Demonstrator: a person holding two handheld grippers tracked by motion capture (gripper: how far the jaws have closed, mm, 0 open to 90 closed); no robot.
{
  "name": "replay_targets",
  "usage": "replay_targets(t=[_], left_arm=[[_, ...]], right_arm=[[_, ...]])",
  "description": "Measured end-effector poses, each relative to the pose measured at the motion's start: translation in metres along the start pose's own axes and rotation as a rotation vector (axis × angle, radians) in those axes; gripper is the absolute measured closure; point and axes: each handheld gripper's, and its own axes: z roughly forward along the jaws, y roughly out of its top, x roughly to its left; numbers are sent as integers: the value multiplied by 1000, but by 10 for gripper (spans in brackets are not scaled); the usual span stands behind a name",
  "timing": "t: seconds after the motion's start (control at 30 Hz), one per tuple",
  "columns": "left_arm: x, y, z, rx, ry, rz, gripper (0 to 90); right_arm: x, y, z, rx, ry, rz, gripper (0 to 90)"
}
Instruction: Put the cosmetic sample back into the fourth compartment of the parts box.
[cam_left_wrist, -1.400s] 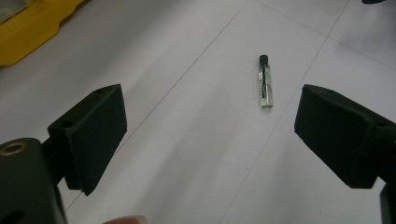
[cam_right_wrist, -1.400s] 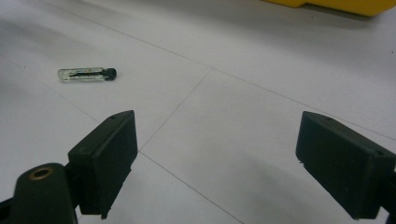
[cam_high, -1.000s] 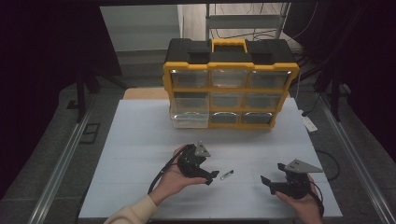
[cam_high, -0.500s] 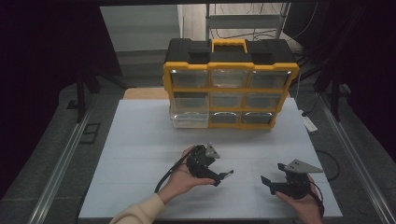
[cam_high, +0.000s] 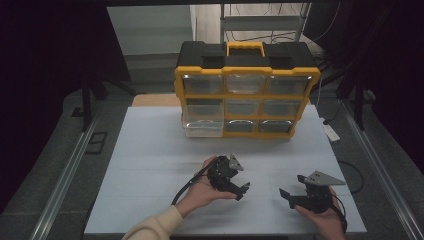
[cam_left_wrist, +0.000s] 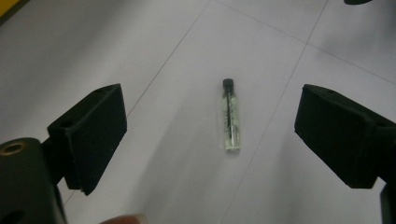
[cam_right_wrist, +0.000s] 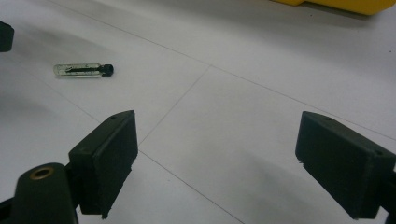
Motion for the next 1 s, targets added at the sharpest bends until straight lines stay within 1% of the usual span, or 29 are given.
replay_targets(t=[0.13,0.37,0.63,0.67,0.77,0.9,1.0], left_arm=[[-2,2,4,9,-11,6,100],[-3,5,10,24,-9,15,106],[-2,4,13,33,-10,13,126],[-2,4,16,42,-10,14,129],[-2,4,18,47,-11,15,133],[-1,3,24,68,-25,18,159],[-1,3,27,81,-22,21,175]], right_arm=[[0,0,0,-1,0,-1,135],[0,0,0,1,-3,-4,135],[0,0,0,3,-5,-7,136],[0,0,0,4,-5,-7,136],[0,0,0,4,-5,-7,136],[0,-1,0,5,-5,-7,136],[0,-1,0,6,-5,-5,136]])
